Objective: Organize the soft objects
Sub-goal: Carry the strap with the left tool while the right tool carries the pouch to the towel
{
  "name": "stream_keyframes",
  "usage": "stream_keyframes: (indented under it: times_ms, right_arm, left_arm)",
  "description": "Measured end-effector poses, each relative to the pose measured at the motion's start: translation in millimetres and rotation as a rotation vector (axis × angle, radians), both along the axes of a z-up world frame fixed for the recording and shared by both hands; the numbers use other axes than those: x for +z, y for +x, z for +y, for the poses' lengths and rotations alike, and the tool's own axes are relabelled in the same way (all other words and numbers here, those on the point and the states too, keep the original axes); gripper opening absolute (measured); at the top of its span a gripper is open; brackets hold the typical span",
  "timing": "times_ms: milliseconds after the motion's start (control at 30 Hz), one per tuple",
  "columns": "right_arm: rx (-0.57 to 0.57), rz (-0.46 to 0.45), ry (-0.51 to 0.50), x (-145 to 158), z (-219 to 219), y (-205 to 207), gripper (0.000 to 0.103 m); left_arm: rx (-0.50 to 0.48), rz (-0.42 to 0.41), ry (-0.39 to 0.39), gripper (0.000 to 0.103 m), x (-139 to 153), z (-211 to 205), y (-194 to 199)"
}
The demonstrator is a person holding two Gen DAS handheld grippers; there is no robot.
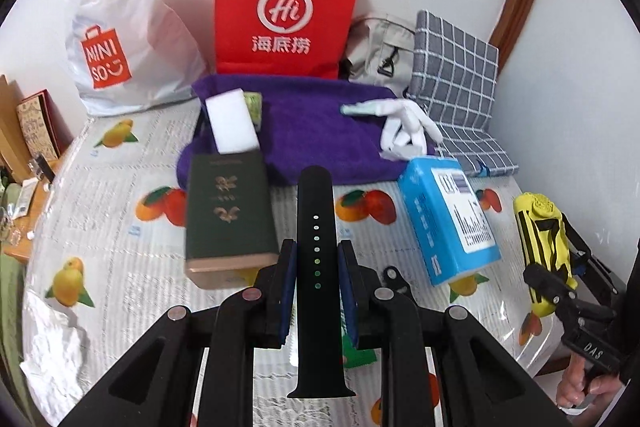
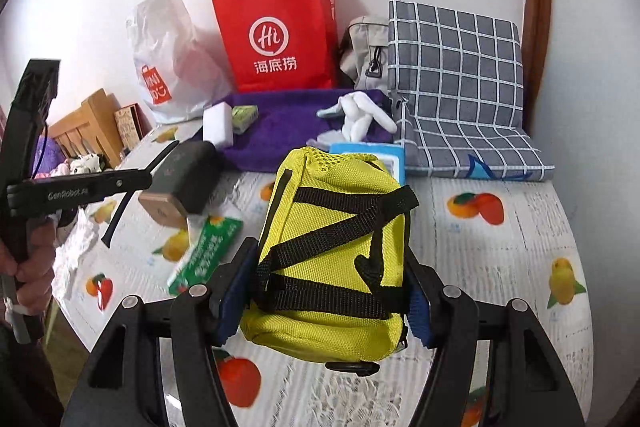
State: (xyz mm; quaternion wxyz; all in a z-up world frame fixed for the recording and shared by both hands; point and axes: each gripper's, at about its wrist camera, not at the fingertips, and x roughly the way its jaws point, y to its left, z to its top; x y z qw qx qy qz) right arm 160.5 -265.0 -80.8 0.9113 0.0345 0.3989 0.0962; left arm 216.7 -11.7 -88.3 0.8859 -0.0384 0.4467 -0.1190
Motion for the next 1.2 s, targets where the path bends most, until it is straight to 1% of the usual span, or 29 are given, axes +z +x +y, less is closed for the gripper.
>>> stream_keyframes:
  times_ms: [300,533,667,833,1000,1133,1200]
  right_arm:
    - [-0.003,-0.021,0.029,25,3,45,0.066]
    - [-0.007,-0.037,0.028,37,7,87,0.066]
    - [0.004,-0.038,0.058,42,9,112,0.066]
    - [0.023,-0.035,0.061,43,18,141,0.066]
    - [0.036,-0.025,0.061,38,25,162,0.066]
    - [0.028,-0.012,0.060,35,25,180,0.066]
    - [0.032,-0.006,0.074,35,23,190,0.066]
  left_arm:
    - [0.051,-0.013,-0.018,0.020,13,21,26]
    - [0.069,-0.010,-0.013,0.020,17,28,58]
    - [0.075,-0.009,-0.010,0.020,19,28,79]
    - [0.079,-0.004,-0.008,0.020,17,27,104]
    - [0.079,0.004,-0.023,0.020,13,25,128]
    - [0.084,0.008,-0.033,0.020,13,25,146]
    - [0.085,0.002,-0.023,0.020,15,24,154]
